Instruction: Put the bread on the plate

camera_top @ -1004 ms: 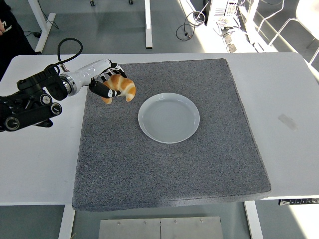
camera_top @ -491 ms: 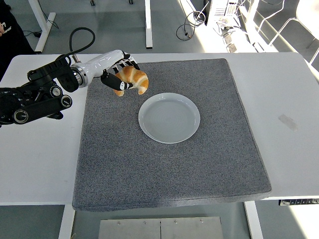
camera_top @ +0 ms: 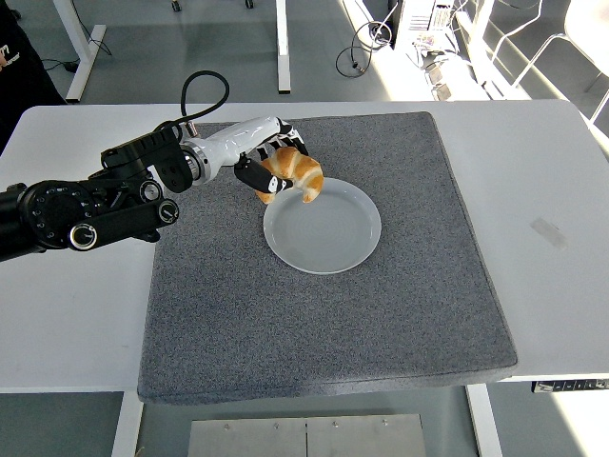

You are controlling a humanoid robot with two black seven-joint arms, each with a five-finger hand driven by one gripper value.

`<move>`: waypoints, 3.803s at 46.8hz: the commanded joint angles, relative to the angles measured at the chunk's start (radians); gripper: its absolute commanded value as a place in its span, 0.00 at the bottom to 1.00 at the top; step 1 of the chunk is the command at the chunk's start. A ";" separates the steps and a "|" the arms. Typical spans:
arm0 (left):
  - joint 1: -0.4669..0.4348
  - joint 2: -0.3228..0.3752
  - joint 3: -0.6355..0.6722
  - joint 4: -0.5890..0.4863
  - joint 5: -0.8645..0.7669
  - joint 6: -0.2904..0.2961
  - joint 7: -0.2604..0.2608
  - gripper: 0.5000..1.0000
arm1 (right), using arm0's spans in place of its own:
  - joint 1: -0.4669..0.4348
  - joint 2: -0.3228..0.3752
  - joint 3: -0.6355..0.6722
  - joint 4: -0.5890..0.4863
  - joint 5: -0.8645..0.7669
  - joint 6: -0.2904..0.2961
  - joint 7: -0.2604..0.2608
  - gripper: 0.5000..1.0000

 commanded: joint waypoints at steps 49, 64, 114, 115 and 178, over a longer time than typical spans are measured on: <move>0.091 -0.159 0.017 0.145 0.037 0.000 0.000 0.05 | 0.000 0.000 0.000 0.000 -0.001 0.000 0.000 1.00; 0.088 -0.168 0.037 0.151 0.031 0.000 0.000 0.49 | 0.001 0.000 0.000 0.000 0.000 0.000 0.000 1.00; 0.171 -0.145 -0.356 0.178 -0.317 0.182 -0.163 0.84 | 0.000 0.000 0.000 0.000 0.000 0.000 0.000 1.00; 0.177 -0.145 -0.373 0.187 -0.337 0.182 -0.173 0.84 | 0.000 0.000 0.000 0.000 0.000 0.000 0.000 1.00; 0.350 -0.173 -0.910 0.485 -0.840 -0.089 -0.454 0.82 | 0.003 0.000 0.002 0.009 0.000 0.005 0.001 1.00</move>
